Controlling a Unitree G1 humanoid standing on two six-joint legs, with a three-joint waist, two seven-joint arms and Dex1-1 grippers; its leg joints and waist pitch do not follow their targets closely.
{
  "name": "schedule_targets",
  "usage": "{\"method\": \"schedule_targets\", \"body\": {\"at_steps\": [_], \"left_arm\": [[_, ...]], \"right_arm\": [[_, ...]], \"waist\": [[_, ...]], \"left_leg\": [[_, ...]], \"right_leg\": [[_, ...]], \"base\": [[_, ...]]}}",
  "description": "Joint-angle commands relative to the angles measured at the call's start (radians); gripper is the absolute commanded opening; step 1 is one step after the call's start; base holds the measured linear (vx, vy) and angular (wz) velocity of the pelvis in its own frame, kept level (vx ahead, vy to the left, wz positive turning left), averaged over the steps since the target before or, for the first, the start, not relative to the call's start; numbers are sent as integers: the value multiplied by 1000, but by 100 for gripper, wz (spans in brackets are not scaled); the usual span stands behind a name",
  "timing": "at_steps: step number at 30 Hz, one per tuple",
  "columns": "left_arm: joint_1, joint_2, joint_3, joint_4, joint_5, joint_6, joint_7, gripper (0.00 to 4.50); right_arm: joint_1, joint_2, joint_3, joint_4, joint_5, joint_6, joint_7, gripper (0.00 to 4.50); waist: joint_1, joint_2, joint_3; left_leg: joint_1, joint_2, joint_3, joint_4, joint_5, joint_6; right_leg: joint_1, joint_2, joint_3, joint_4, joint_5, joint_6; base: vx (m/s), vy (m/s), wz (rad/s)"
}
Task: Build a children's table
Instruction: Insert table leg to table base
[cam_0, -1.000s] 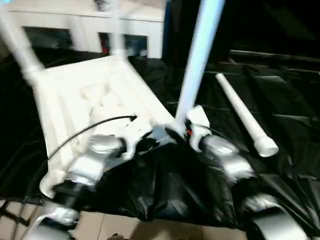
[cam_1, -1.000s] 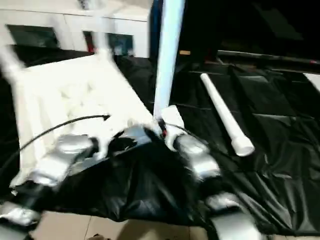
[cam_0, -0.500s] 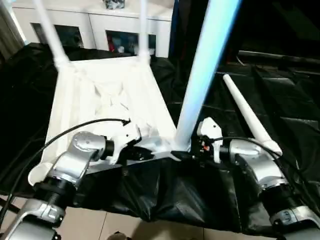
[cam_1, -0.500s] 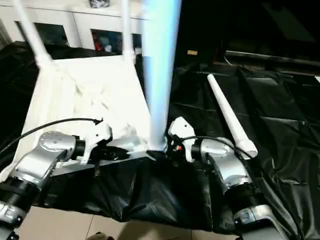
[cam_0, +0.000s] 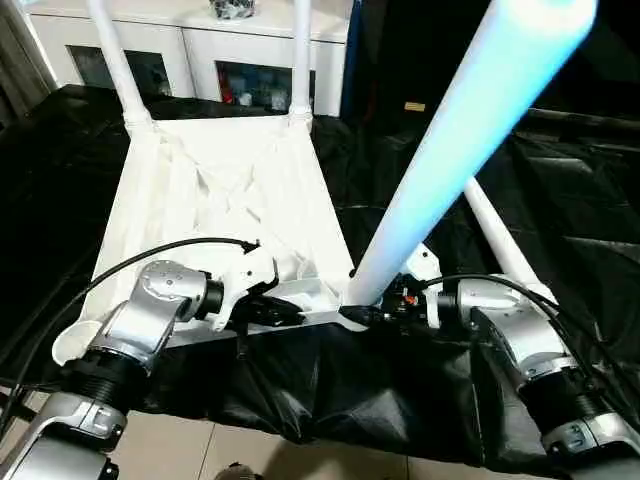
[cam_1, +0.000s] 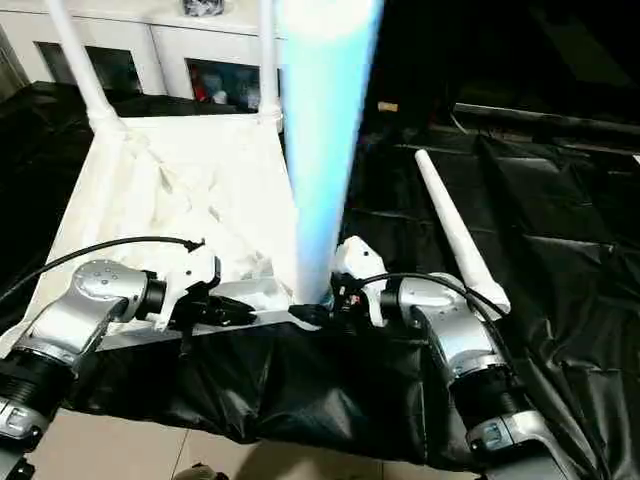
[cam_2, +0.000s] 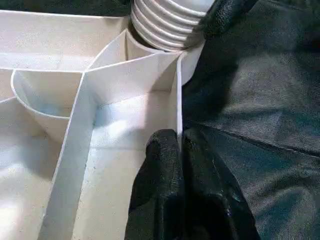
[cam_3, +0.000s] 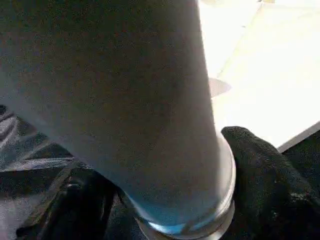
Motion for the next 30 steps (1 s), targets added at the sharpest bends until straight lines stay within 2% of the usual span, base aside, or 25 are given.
{"method": "schedule_targets", "body": {"at_steps": [1, 7, 11, 14, 17, 19, 20, 21, 26, 30], "left_arm": [[-17, -13, -5, -13, -23, -13, -4, 0], [-19, -18, -3, -10, -21, -11, -4, 0], [-16, -24, 1, -19, -25, -4, -1, 0], [-13, -26, 1, -24, -25, -2, 2, 0], [-6, -29, 1, -35, -28, 10, 6, 0], [-3, -33, 2, -42, -30, 13, 12, 0], [-2, -33, 3, -43, -30, 14, 13, 0], [-1, -34, 3, -45, -31, 15, 15, 0], [4, -36, 8, -49, -34, 19, 28, 0], [7, -32, 9, -53, -35, 18, 35, 0]], "right_arm": [[27, 18, 31, 16, 19, 32, 34, 291], [24, 40, 12, 79, 37, 54, 30, 290], [-2, 70, -17, 186, 35, 75, -9, 289], [-9, 77, -20, 219, 28, 79, -20, 288], [-29, 90, -31, 285, 30, 120, -40, 288], [-39, 99, -41, 323, 26, 102, -55, 288], [-41, 100, -43, 328, 26, 100, -56, 288], [-42, 102, -45, 333, 26, 98, -57, 288], [-44, 125, -76, 359, 44, 89, -90, 288], [-55, 137, -95, 387, 50, 63, -111, 288]], "waist": [[-3, 11, -73], [-4, 10, -73], [-7, 11, -72], [-9, 7, -66], [-12, 5, -62], [-13, -1, -60], [-14, 2, -59], [-15, -2, -61], [-16, -2, -63], [-23, -3, -63]], "left_leg": [[15, 26, -4, -67, -227, 20], [14, 26, -4, -67, -223, 19], [14, 26, -4, -67, -238, 14], [19, 25, -6, -71, -284, 4], [25, 25, -9, -74, -320, -3], [29, 26, -10, -74, -346, -6], [32, 26, -13, -75, -358, -9], [34, 26, -13, -75, -363, -9], [32, 28, -13, -78, -360, -11], [34, 26, -15, -77, -387, -13]], "right_leg": [[51, -76, 49, -75, -233, -196], [52, -76, 49, -75, -231, -201], [50, -78, 48, -77, -258, -202], [48, -80, 47, -87, -358, -177], [43, -81, 46, -93, -426, -164], [40, -84, 45, -100, -478, -149], [39, -86, 45, -103, -505, -141], [38, -85, 44, -105, -511, -137], [38, -83, 47, -100, -462, -149], [35, -85, 45, -104, -501, -140]], "base": [[0, 0, 0], [0, 0, 0], [0, 0, 0], [0, 0, 0], [0, 0, 0], [0, 0, 0], [0, 0, 0], [0, 0, 0], [0, 0, 0], [0, 0, 0]]}}
